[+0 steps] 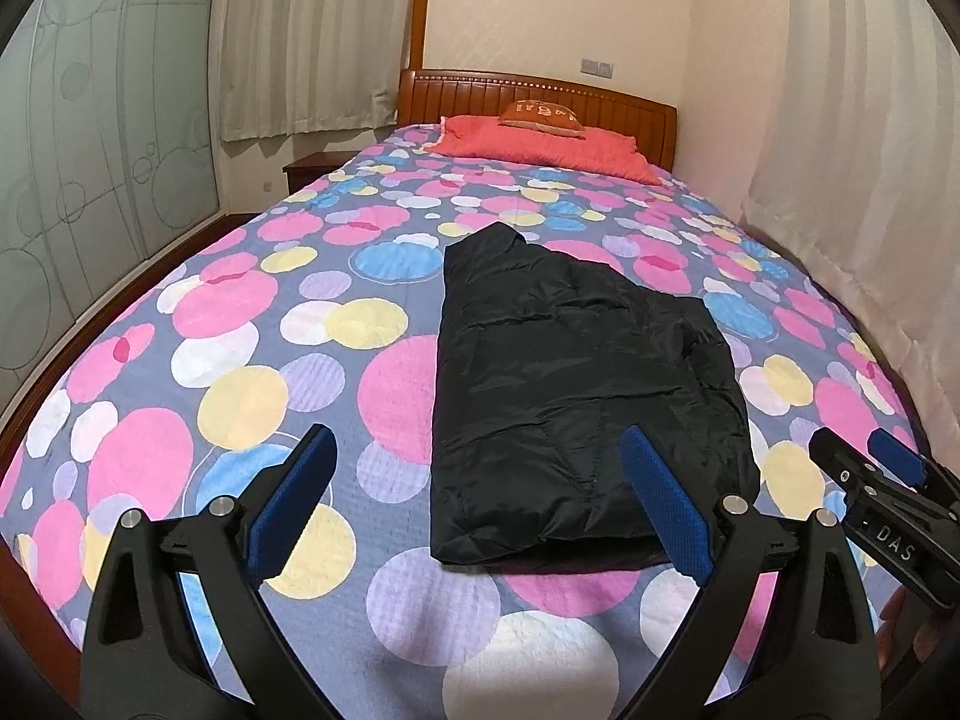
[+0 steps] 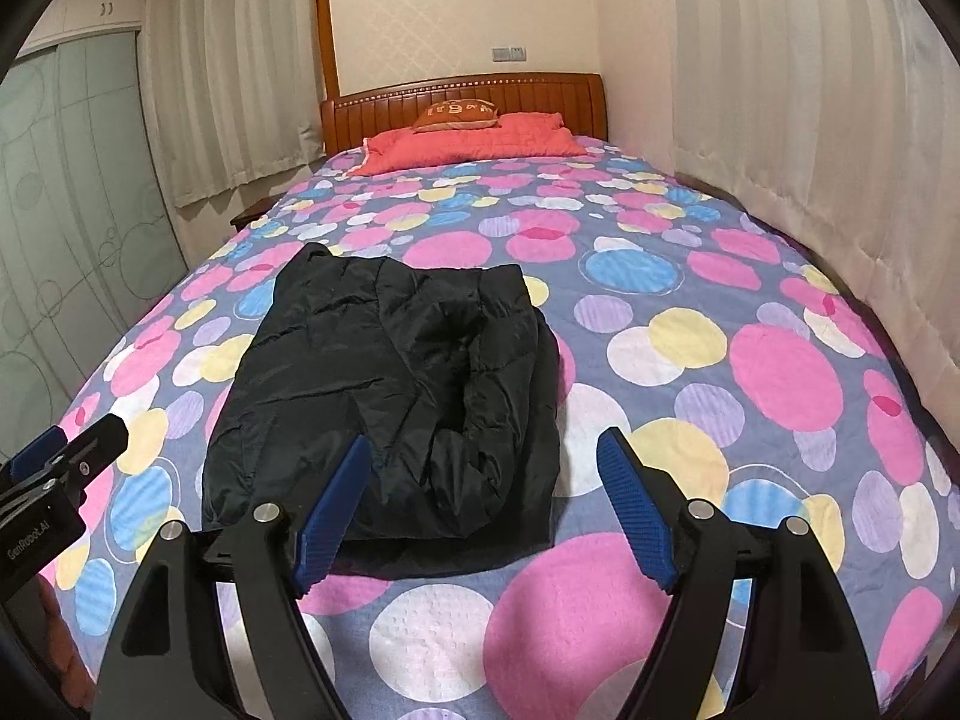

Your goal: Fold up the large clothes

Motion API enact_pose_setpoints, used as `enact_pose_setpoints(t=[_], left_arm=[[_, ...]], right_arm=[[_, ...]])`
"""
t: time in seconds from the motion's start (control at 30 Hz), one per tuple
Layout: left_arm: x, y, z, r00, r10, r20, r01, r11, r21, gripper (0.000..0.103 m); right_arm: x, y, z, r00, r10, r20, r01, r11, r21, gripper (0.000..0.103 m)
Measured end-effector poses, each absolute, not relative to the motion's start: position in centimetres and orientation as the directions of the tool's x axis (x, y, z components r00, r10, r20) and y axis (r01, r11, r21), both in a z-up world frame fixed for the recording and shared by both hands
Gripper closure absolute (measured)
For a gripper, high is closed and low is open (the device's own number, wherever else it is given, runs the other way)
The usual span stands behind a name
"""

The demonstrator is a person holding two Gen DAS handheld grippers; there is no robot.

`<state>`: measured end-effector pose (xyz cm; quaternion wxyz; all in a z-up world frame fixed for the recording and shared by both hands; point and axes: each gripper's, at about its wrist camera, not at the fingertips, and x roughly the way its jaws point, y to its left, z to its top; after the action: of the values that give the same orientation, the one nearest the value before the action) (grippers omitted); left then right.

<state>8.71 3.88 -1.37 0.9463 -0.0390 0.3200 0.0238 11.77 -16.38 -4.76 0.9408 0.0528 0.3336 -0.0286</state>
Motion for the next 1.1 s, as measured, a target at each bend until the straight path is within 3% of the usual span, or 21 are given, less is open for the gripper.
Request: enact_pose_setpoints(t=[1.1], left_arm=[[8.46,3.5,-1.43,0.791,0.022,-0.611,-0.074,0.995,-0.06,0.007]], right_arm=[[11.74,-16.14,-4.69,0.778,-0.018,-0.628,0.09,0.993,0.082,0.026]])
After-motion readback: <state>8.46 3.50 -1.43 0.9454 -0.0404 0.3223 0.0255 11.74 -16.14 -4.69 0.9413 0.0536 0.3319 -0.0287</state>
